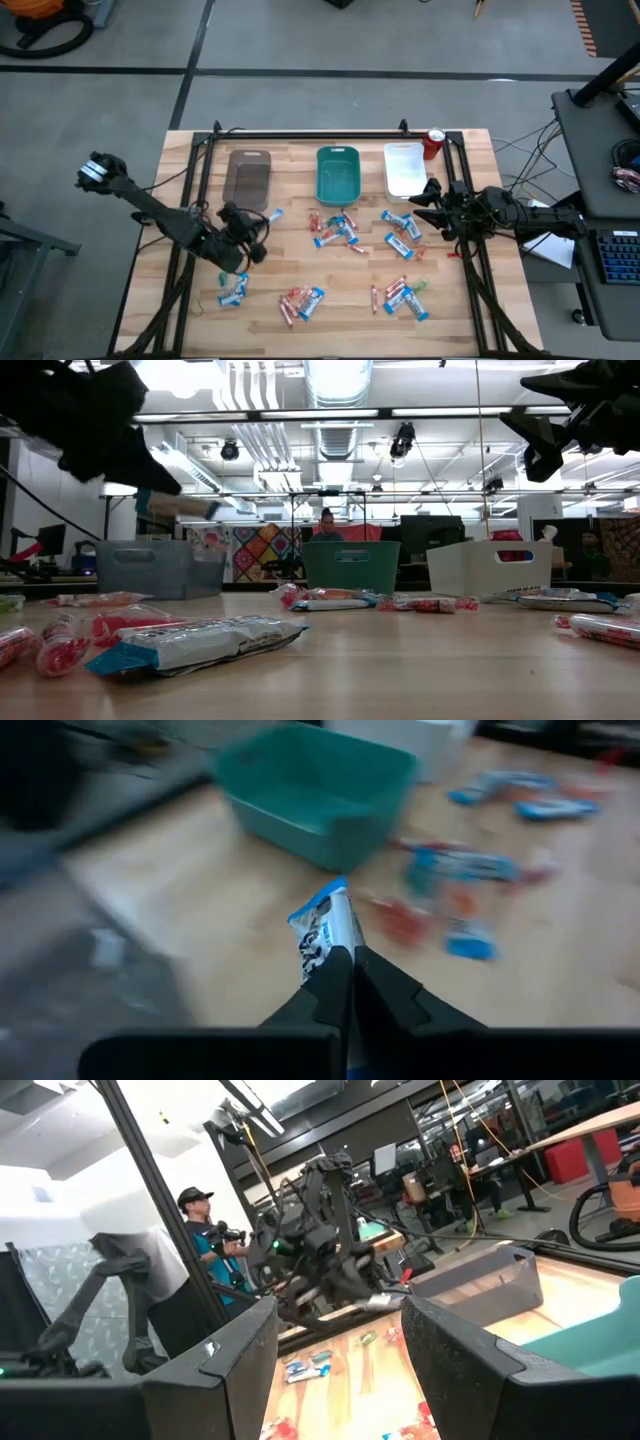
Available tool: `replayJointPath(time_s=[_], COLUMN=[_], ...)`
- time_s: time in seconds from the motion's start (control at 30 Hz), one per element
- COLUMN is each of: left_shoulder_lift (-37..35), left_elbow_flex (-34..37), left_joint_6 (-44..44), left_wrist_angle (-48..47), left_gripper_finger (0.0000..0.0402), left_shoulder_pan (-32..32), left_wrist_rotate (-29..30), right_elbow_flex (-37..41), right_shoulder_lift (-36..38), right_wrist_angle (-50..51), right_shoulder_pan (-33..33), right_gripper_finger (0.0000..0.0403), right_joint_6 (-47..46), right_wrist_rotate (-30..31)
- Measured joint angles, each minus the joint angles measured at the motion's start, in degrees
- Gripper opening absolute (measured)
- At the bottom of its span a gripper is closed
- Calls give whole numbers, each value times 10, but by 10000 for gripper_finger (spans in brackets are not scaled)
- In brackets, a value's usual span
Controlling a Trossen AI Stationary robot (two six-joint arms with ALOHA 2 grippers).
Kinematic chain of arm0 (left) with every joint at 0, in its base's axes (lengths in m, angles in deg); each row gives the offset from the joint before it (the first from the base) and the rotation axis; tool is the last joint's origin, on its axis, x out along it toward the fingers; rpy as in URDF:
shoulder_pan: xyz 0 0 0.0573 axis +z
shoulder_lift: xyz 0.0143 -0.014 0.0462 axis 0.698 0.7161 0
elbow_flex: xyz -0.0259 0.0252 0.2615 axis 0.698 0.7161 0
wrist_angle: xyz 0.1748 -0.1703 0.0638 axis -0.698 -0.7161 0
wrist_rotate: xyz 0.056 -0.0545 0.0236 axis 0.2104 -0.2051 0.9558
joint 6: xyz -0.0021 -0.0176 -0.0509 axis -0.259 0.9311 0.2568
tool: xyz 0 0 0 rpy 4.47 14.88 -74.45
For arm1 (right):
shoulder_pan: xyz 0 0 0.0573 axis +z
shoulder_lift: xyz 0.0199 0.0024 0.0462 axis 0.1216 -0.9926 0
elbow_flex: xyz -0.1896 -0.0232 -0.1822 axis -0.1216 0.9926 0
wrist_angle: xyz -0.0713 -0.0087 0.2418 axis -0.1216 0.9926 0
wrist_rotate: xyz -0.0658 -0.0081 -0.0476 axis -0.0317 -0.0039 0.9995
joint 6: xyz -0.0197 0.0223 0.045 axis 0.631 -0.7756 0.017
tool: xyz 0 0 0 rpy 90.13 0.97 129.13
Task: Sort candy
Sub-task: Put the white chocolate into the black bin
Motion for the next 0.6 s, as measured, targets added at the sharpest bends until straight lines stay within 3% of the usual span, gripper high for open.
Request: replayJointPath(time_s=[0.13, 0.23, 0.6], left_shoulder_lift=[-57, -85, -119], left_elbow_flex=[-47, -64, -46], left_joint_6=[48, 60, -48], left_wrist_angle=[-198, -287, -277], left_gripper_finger=[0, 0, 0], left_shoulder_pan=[48, 110, 342], left_wrist_rotate=[62, 63, -87], right_elbow_flex=[0, 0, 0], right_shoulder_lift=[0, 0, 0], right_wrist_angle=[0, 0, 0], right_shoulder_pan=[0, 0, 0], right_gripper_finger=[205, 205, 205], right_joint_6=[-3, -3, -6], right_wrist_rotate=[0, 0, 1])
